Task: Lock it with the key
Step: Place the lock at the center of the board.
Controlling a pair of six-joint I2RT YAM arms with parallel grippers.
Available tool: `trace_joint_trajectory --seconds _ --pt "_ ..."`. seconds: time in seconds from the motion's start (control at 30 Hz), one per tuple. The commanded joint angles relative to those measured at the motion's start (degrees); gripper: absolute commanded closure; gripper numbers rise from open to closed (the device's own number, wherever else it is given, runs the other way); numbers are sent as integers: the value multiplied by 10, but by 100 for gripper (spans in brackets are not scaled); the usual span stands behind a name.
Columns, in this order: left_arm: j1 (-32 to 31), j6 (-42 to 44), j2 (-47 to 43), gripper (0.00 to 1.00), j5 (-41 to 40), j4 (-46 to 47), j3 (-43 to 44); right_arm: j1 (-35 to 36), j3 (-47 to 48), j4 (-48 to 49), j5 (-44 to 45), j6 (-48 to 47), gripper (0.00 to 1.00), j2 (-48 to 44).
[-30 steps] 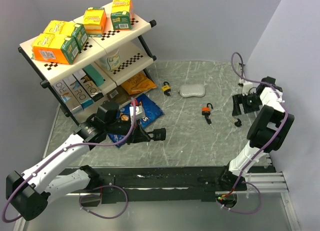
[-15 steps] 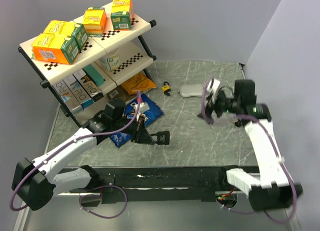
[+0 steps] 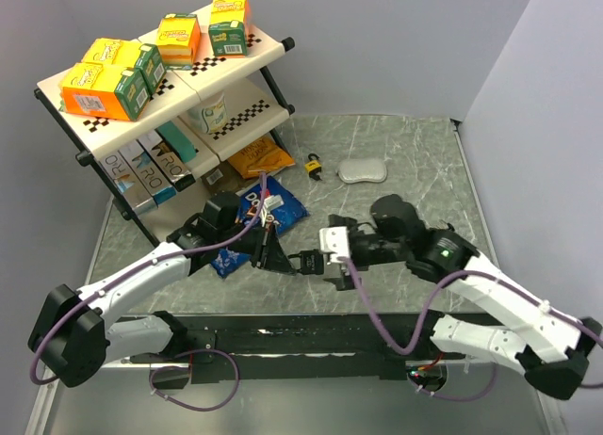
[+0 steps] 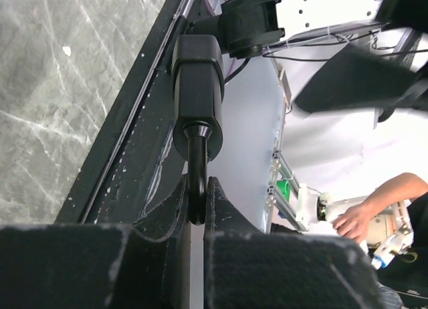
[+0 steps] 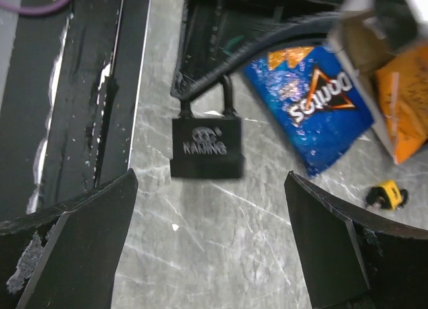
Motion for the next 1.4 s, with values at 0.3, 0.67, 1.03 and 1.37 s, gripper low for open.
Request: trace_joint_trajectory --seconds 0.3,0.67,1.03,1.37 --pt "1 -46 -8 99 29 88 8 120 -30 102 148 -54 7 80" --pt "1 -48 -18 99 36 97 1 120 -47 113 168 -71 24 95" --pt "3 -37 -23 95 30 80 0 114 -46 116 178 -58 66 93" --pt "46 22 -64 3 2 20 9 -108 7 15 92 54 98 97"
